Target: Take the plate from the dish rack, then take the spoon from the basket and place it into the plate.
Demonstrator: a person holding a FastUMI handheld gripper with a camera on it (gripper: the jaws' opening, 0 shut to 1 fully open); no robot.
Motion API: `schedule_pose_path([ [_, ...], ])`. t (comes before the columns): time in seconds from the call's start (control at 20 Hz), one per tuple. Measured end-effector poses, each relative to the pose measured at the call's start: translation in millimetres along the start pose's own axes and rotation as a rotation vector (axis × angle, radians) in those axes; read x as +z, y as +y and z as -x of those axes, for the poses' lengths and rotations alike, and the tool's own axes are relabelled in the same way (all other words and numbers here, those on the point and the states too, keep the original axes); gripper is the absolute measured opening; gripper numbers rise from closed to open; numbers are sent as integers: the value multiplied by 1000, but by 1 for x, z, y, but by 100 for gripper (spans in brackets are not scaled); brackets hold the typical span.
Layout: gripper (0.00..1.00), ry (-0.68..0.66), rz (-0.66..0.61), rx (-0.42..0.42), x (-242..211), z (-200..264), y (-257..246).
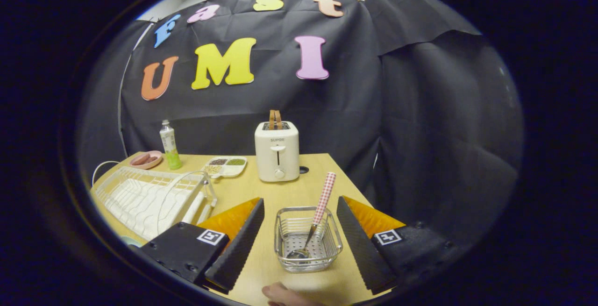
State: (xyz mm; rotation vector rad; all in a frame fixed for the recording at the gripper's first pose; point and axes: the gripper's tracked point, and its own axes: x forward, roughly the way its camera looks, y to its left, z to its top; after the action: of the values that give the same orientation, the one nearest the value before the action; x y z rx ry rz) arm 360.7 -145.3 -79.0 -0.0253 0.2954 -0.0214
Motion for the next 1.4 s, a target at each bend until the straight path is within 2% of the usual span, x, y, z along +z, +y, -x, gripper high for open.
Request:
schedule_pose_path([
  [0.15, 100, 42, -33, 14, 4, -30, -9],
  [0.2, 87, 58, -52, -4, 4, -42, -16],
  [0.35, 48, 109, -136, 26, 2, -67, -19],
  [0.4, 35, 129, -167, 86, 0, -65, -12],
  [0.45, 22, 124, -177, 94, 1, -63, -9],
  [0.5, 17, 107, -164, 79, 4, -64, -12],
  [0.75, 16, -61, -107, 38, 51, -26, -18],
  [0.95, 16, -145, -100, 48, 100, 17, -1],
  [1.1, 16, -198, -106, 72, 133, 63, 15],
  [1.25, 16, -281, -142, 21, 161, 115, 28],
  [1.4, 16, -348, -144, 24, 168, 168, 68],
])
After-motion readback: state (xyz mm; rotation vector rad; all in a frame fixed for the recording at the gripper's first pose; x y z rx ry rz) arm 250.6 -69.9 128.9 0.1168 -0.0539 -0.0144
